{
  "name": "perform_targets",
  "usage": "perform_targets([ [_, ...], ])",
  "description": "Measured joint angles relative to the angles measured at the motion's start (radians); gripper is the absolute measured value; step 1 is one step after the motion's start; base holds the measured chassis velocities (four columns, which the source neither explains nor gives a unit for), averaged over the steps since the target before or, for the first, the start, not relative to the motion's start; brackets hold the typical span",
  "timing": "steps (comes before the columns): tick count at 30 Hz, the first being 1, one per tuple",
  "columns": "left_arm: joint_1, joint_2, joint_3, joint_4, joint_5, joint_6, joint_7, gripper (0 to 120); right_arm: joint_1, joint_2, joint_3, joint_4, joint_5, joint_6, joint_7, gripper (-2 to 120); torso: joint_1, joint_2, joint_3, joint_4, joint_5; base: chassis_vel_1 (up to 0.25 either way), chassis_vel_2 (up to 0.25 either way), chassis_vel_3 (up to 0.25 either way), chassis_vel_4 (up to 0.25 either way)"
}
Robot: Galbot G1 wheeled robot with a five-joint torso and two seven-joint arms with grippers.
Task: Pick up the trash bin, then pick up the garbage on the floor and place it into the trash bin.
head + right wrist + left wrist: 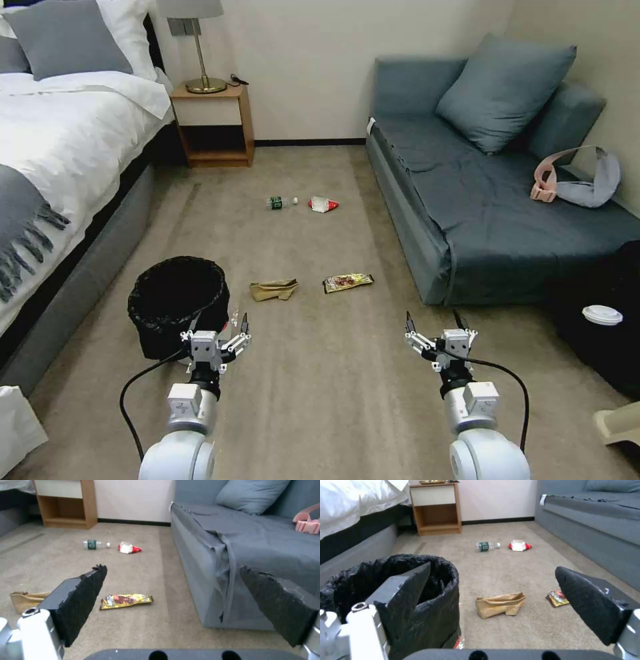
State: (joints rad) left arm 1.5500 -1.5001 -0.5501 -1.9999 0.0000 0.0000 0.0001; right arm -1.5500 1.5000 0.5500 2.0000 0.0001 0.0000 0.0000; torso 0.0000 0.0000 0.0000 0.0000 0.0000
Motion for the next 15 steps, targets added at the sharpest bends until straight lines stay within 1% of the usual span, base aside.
perform_targets([
  [15, 0.000, 0.000, 0.000, 0.000, 0.000, 0.000, 0.000, 100, 0.000, 0.000, 0.000, 0.000, 0.000, 0.000, 0.000, 100, 0.000, 0.000, 0.000, 0.0000, 0.0000, 0.000, 0.000, 0.000, 0.000],
])
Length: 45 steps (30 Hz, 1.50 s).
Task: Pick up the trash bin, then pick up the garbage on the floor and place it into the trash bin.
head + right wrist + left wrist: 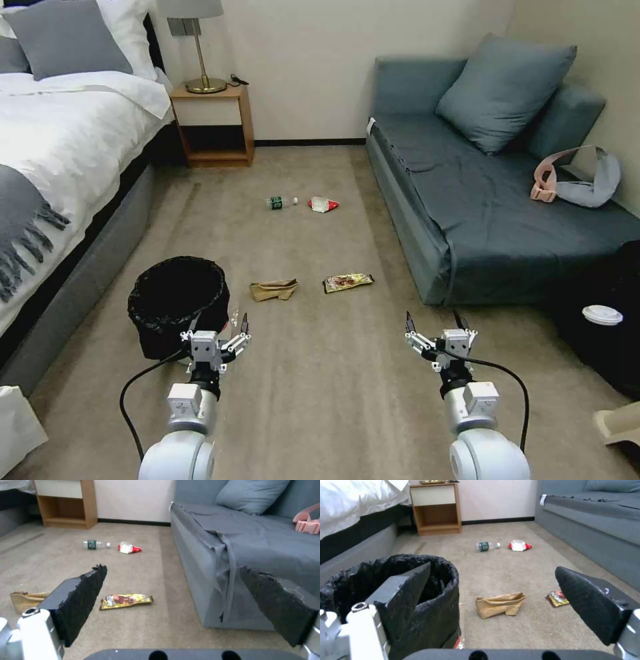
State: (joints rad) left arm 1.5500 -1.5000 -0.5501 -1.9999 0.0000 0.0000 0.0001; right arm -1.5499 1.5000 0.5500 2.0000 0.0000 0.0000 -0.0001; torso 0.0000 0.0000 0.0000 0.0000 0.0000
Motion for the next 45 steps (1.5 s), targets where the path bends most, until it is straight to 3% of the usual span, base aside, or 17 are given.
perform_targets([
  [21, -0.003, 0.005, 0.000, -0.009, -0.014, 0.016, -0.021, 100, -0.012, -0.007, 0.001, 0.010, 0.019, -0.012, 0.010, 100, 0.000, 0.000, 0.000, 0.0000, -0.0003, 0.000, 0.000, 0.000, 0.000],
  [23, -0.005, 0.009, 0.003, -0.015, -0.027, 0.030, -0.038, 100, -0.017, -0.011, 0.000, 0.016, 0.033, -0.021, 0.017, 100, 0.000, 0.000, 0.000, 0.0004, 0.0000, 0.000, 0.000, 0.000, 0.000],
  [25, -0.016, 0.024, 0.008, -0.045, -0.068, 0.073, -0.094, 100, -0.050, -0.031, 0.004, 0.049, 0.085, -0.058, 0.049, 100, 0.000, 0.000, 0.000, 0.0002, 0.0001, 0.000, 0.000, 0.000, 0.000],
  [26, -0.029, 0.040, 0.015, -0.077, -0.115, 0.124, -0.159, 100, -0.086, -0.054, 0.009, 0.088, 0.146, -0.100, 0.088, 100, 0.000, 0.000, 0.000, 0.0000, 0.0000, 0.000, 0.000, 0.000, 0.000],
  [27, -0.029, 0.040, 0.015, -0.077, -0.115, 0.124, -0.159, 100, -0.086, -0.054, 0.009, 0.088, 0.146, -0.100, 0.088, 100, 0.000, 0.000, 0.000, 0.0000, 0.0000, 0.000, 0.000, 0.000, 0.000],
  [30, -0.052, 0.070, 0.026, -0.133, -0.199, 0.214, -0.274, 100, -0.152, -0.096, 0.016, 0.159, 0.259, -0.179, 0.159, 100, 0.000, 0.000, 0.000, 0.0000, 0.0001, 0.000, 0.000, 0.000, 0.000],
  [31, -0.052, 0.070, 0.026, -0.133, -0.199, 0.214, -0.274, 100, -0.152, -0.096, 0.016, 0.159, 0.259, -0.179, 0.159, 100, 0.000, 0.000, 0.000, 0.0000, 0.0001, 0.000, 0.000, 0.000, 0.000],
  [32, -0.057, 0.085, 0.028, -0.161, -0.227, 0.248, -0.314, 100, -0.177, -0.112, 0.019, 0.185, 0.301, -0.209, 0.185, 100, 0.000, 0.000, 0.000, -0.0002, -0.0004, 0.000, 0.000, 0.000, 0.000],
  [35, -0.047, 0.107, 0.027, -0.204, -0.235, 0.267, -0.333, 100, -0.223, -0.145, 0.030, 0.237, 0.378, -0.265, 0.231, 100, 0.000, 0.000, 0.000, -0.0002, 0.0014, 0.000, 0.000, 0.000, 0.000],
  [36, -0.043, 0.110, 0.027, -0.209, -0.236, 0.269, -0.335, 100, -0.237, -0.166, 0.054, 0.256, 0.395, -0.282, 0.244, 100, 0.000, 0.000, 0.000, 0.0000, -0.0006, 0.000, 0.000, 0.000, 0.000],
  [40, -0.040, 0.113, 0.029, -0.211, -0.234, 0.269, -0.335, 100, -0.250, -0.178, 0.070, 0.270, 0.399, -0.290, 0.246, 100, 0.000, 0.000, 0.000, -0.0001, 0.0009, 0.000, 0.000, 0.000, 0.000],
  [45, -0.041, 0.116, 0.020, -0.186, -0.234, 0.259, -0.333, 99, -0.249, -0.175, 0.072, 0.258, 0.390, -0.282, 0.245, 100, 0.000, 0.000, 0.000, 0.0000, -0.0001, 0.000, 0.000, 0.000, 0.000],
])
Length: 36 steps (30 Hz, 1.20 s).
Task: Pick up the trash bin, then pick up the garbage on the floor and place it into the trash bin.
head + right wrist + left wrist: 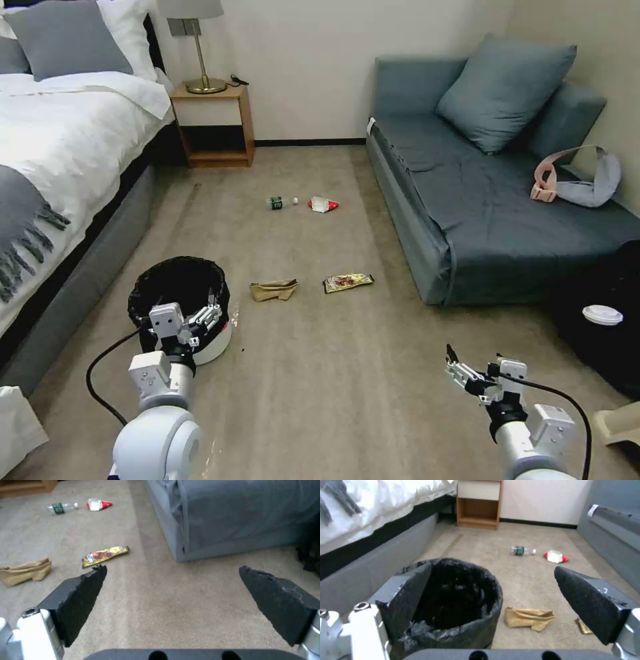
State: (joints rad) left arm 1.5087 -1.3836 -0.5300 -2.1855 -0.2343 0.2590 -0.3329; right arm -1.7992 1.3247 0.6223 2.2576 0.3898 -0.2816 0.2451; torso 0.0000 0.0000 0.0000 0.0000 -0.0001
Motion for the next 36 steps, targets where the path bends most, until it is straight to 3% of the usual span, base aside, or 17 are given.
perform_targets([
  [9, -0.038, 0.020, -0.031, 0.053, -0.039, 0.009, -0.026, 97, 0.019, 0.009, -0.012, -0.040, -0.015, 0.015, -0.003, 100, 0.000, 0.000, 0.000, 0.0000, -0.0001, 0.000, 0.000, 0.000, 0.000],
  [12, -0.064, 0.044, -0.046, 0.057, -0.103, 0.057, -0.063, 97, 0.029, 0.009, -0.016, -0.054, -0.026, 0.020, -0.004, 100, 0.000, 0.000, 0.000, -0.0001, -0.0001, 0.000, 0.000, 0.000, 0.000],
  [13, -0.085, 0.070, -0.053, 0.046, -0.185, 0.120, -0.105, 95, 0.036, 0.009, -0.017, -0.062, -0.034, 0.024, -0.005, 100, 0.000, 0.000, 0.000, 0.0002, -0.0002, 0.000, 0.000, 0.000, 0.000],
  [14, -0.092, 0.077, -0.056, 0.044, -0.205, 0.138, -0.116, 94, 0.038, 0.009, -0.017, -0.064, -0.036, 0.025, -0.005, 100, 0.000, 0.000, 0.000, 0.0001, -0.0001, 0.000, 0.000, 0.000, 0.000],
  [16, -0.155, 0.137, -0.093, 0.067, -0.278, 0.209, -0.162, 93, 0.048, 0.010, -0.020, -0.076, -0.039, 0.030, -0.005, 100, 0.000, 0.000, 0.000, -0.0001, -0.0001, 0.000, 0.000, 0.000, 0.000],
  [18, -0.165, 0.146, -0.100, 0.074, -0.283, 0.213, -0.166, 93, 0.050, 0.010, -0.021, -0.079, -0.039, 0.031, -0.006, 100, 0.000, 0.000, 0.000, 0.0000, -0.0001, 0.000, 0.000, 0.000, 0.000],
  [20, -0.221, 0.221, -0.148, 0.127, -0.350, 0.257, -0.191, 93, 0.054, 0.015, -0.024, -0.090, -0.039, 0.036, -0.007, 100, 0.000, 0.000, 0.000, -0.0001, -0.0001, 0.000, 0.000, 0.000, 0.000],
  [21, -0.221, 0.221, -0.148, 0.127, -0.350, 0.257, -0.191, 93, 0.054, 0.015, -0.024, -0.090, -0.039, 0.036, -0.007, 100, 0.000, 0.000, 0.000, -0.0001, -0.0001, 0.000, 0.000, 0.000, 0.000],
  [26, -0.267, 0.325, -0.208, 0.213, -0.400, 0.280, -0.185, 91, 0.056, 0.022, -0.033, -0.115, -0.052, 0.050, -0.009, 100, 0.000, 0.000, 0.000, 0.0001, -0.0001, 0.000, 0.000, 0.000, 0.000],
  [30, -0.288, 0.351, -0.215, 0.256, -0.404, 0.282, -0.175, 79, 0.056, 0.029, -0.043, -0.125, -0.062, 0.054, -0.011, 100, 0.000, 0.000, 0.000, 0.0001, -0.0001, 0.000, 0.000, 0.000, 0.000],
  [36, -0.324, 0.358, -0.184, 0.337, -0.404, 0.280, -0.172, 79, 0.055, 0.041, -0.059, -0.133, -0.077, 0.054, -0.026, 100, 0.000, 0.000, 0.000, 0.0000, -0.0002, 0.000, 0.000, 0.000, 0.000],
])
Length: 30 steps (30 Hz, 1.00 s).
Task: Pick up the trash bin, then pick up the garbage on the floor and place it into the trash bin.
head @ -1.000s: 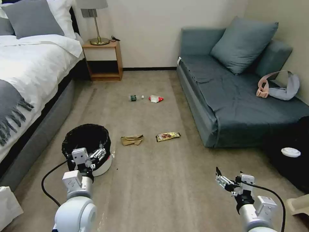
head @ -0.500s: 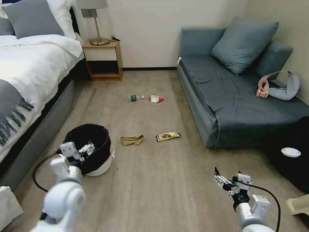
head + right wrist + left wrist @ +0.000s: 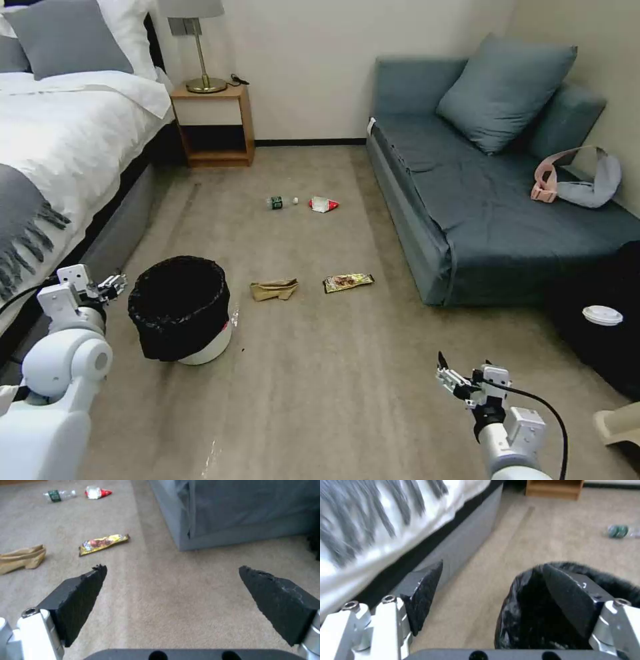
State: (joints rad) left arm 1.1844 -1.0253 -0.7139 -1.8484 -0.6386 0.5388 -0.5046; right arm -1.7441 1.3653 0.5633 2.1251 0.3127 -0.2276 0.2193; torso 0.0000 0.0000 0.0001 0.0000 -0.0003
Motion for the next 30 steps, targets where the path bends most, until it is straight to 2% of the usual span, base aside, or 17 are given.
perform_targets([
  [2, -0.018, 0.005, 0.027, 0.064, 0.007, -0.015, 0.003, 80, 0.000, 0.006, -0.011, -0.007, -0.014, 0.003, -0.003, 100, 0.000, 0.000, 0.000, -0.0001, 0.0000, 0.000, 0.000, 0.000, 0.000],
  [4, -0.019, 0.005, 0.029, 0.072, 0.009, -0.018, 0.004, 81, 0.000, 0.006, -0.013, -0.010, -0.016, 0.004, -0.003, 100, 0.000, 0.000, 0.000, 0.0000, 0.0000, 0.000, 0.000, 0.000, 0.000],
  [8, -0.039, -0.002, 0.058, 0.157, 0.046, -0.047, 0.023, 84, -0.001, 0.009, -0.024, -0.035, -0.030, 0.016, -0.004, 100, 0.000, 0.000, 0.000, 0.0000, 0.0002, 0.000, 0.000, 0.000, 0.000],
  [10, -0.041, -0.004, 0.060, 0.165, 0.049, -0.049, 0.025, 84, -0.002, 0.010, -0.024, -0.039, -0.032, 0.017, -0.004, 100, 0.000, 0.000, 0.000, 0.0000, 0.0002, 0.000, 0.000, 0.000, 0.000],
  [12, -0.054, -0.018, 0.072, 0.205, 0.066, -0.064, 0.035, 86, -0.002, 0.011, -0.028, -0.051, -0.040, 0.022, -0.005, 100, 0.000, 0.000, 0.000, 0.0000, 0.0002, 0.000, 0.000, 0.000, 0.000],
  [24, -0.099, -0.067, 0.110, 0.287, 0.068, -0.085, 0.059, 87, 0.020, 0.004, -0.018, -0.056, -0.039, 0.018, -0.005, 100, 0.000, 0.000, 0.000, 0.0000, 0.0003, 0.000, 0.000, 0.000, 0.000],
  [30, -0.109, -0.075, 0.119, 0.304, 0.067, -0.086, 0.062, 88, 0.028, 0.000, -0.011, -0.050, -0.034, 0.016, -0.005, 100, 0.000, 0.000, 0.000, 0.0000, 0.0003, 0.000, 0.000, 0.000, 0.000],
])
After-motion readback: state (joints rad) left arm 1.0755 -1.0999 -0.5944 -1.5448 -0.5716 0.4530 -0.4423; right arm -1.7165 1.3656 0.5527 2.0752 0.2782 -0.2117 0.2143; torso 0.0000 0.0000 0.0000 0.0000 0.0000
